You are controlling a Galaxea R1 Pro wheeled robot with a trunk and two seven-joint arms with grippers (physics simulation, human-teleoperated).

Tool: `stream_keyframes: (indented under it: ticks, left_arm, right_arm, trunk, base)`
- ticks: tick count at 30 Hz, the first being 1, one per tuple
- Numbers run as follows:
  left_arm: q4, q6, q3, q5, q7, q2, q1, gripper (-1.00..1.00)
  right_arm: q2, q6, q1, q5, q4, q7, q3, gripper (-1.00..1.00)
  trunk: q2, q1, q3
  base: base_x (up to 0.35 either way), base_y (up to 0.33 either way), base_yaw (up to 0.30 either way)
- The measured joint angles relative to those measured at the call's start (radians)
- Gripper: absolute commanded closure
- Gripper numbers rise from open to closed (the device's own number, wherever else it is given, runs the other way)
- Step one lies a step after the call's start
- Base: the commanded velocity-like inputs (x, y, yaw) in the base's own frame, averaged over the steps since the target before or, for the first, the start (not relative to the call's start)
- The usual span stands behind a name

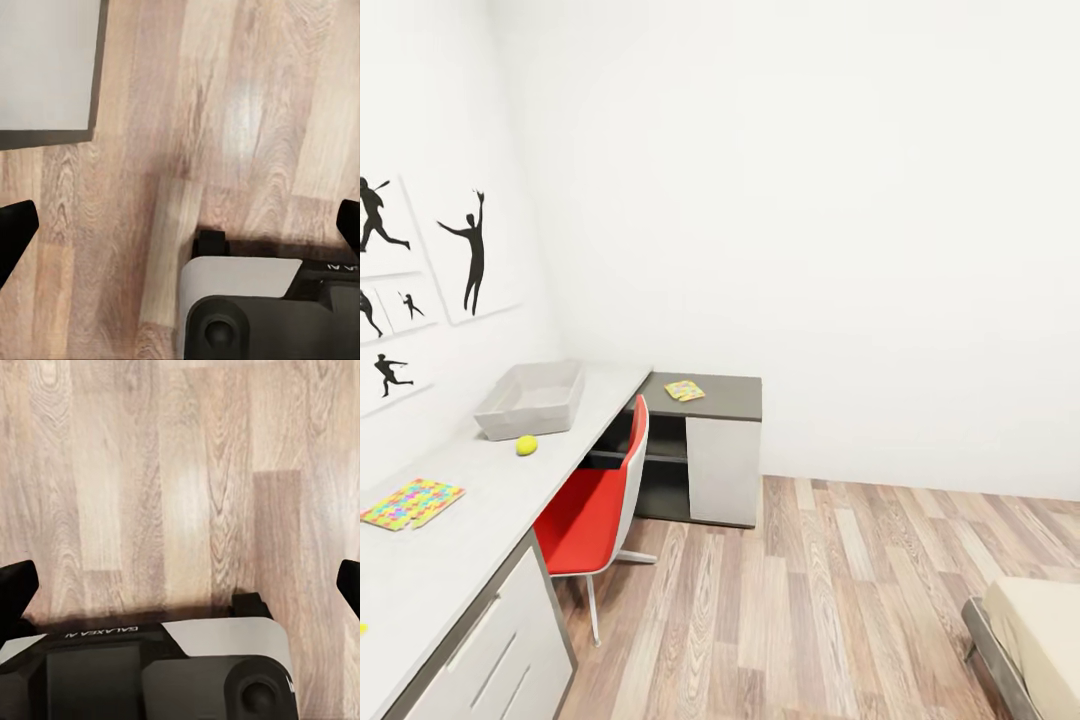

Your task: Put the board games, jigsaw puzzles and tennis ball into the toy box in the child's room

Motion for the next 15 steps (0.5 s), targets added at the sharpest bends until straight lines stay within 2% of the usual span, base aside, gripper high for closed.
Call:
stream_keyframes:
  ticks: [4,7,13,15]
  left_arm:
    - [0.003,-0.066,-0.001,0.001,-0.006,0.011,-0.009,-1.0]
    - [0.007,-0.088,-0.004,0.0,-0.021,0.01,-0.011,-1.0]
    - [0.009,-0.1,-0.005,-0.001,-0.062,0.011,-0.012,-1.0]
    - [0.009,-0.103,-0.004,0.0,-0.099,0.015,-0.008,-1.0]
  right_arm:
    - [0.002,-0.019,-0.006,-0.011,-0.017,-0.002,0.002,-1.0]
    - [-0.001,-0.021,-0.008,-0.013,-0.019,0.001,0.002,-1.0]
    - [-0.005,-0.019,-0.008,-0.015,-0.024,0.006,0.002,-1.0]
    - [-0.005,-0.015,-0.009,-0.015,-0.025,0.006,0.003,-1.0]
  trunk:
    - [0.028,-0.015,0.013]
    - [0.049,-0.027,0.022]
    - [0.091,-0.05,0.041]
    - [0.105,-0.058,0.047]
  base:
    - [0.0,0.0,-0.181]
    - [0.0,0.0,-0.246]
    - [0.0,0.0,-0.271]
    - [0.0,0.0,-0.283]
